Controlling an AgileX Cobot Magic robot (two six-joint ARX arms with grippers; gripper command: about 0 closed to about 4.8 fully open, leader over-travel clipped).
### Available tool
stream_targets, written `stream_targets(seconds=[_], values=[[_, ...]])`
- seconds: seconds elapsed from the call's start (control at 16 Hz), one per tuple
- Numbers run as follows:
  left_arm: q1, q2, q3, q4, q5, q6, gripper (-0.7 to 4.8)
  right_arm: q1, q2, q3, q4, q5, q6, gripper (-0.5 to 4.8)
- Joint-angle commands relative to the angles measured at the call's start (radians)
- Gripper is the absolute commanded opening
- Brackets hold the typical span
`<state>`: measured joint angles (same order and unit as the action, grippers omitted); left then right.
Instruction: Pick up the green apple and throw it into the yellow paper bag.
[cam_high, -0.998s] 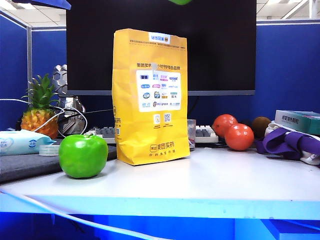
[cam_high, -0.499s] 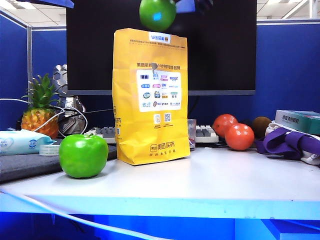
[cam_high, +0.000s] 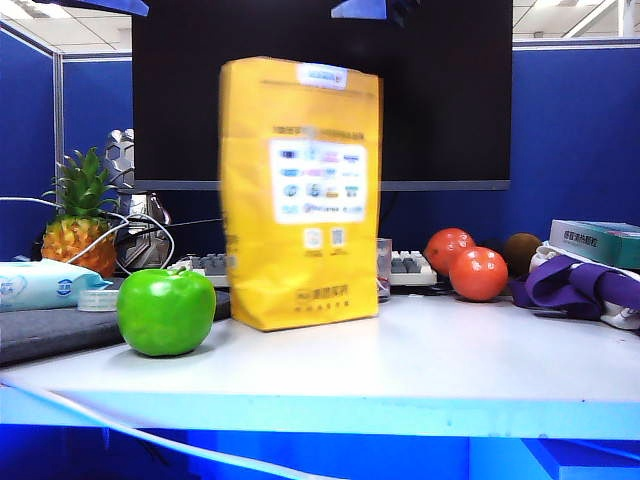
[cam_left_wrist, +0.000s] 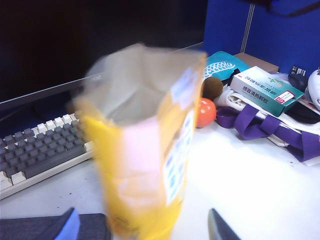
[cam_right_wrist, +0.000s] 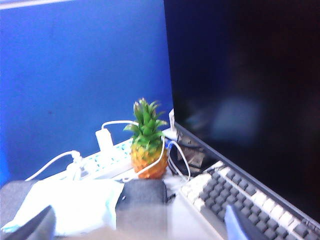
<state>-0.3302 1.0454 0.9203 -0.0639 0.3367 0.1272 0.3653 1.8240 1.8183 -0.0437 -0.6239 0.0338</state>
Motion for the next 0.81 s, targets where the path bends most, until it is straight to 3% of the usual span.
stream_targets(seconds=[0.06, 0.12, 0.19, 0.44, 0.56, 0.69, 0.81], values=[[0.001, -0.011, 0.003, -0.014, 0.004, 0.020, 3.42, 0.000, -0.026, 0.006, 0.002, -0.038, 0.046, 4.79], [0.001, -0.024, 0.003, -0.047, -0.005, 0.060, 3.42, 0.000, -0.049, 0.006, -0.048, -0.047, 0.044, 4.79], [0.001, -0.074, 0.003, -0.117, -0.105, 0.142, 3.43, 0.000, -0.106, 0.005, -0.165, -0.001, -0.051, 4.79], [0.001, -0.243, 0.002, -0.156, -0.232, 0.161, 3.43, 0.000, -0.282, 0.000, -0.391, 0.204, -0.230, 4.79], [0.001, -0.316, 0.001, -0.192, -0.264, 0.161, 3.43, 0.000, -0.386, -0.062, -0.367, 0.254, -0.252, 4.79], [0.001, -0.401, -0.001, -0.265, -0.345, 0.160, 3.43, 0.000, -0.556, -0.203, -0.309, 0.315, -0.250, 4.79], [0.001, -0.484, -0.010, -0.305, -0.363, 0.142, 3.43, 0.000, -0.781, -0.418, -0.283, 0.399, -0.241, 4.79]])
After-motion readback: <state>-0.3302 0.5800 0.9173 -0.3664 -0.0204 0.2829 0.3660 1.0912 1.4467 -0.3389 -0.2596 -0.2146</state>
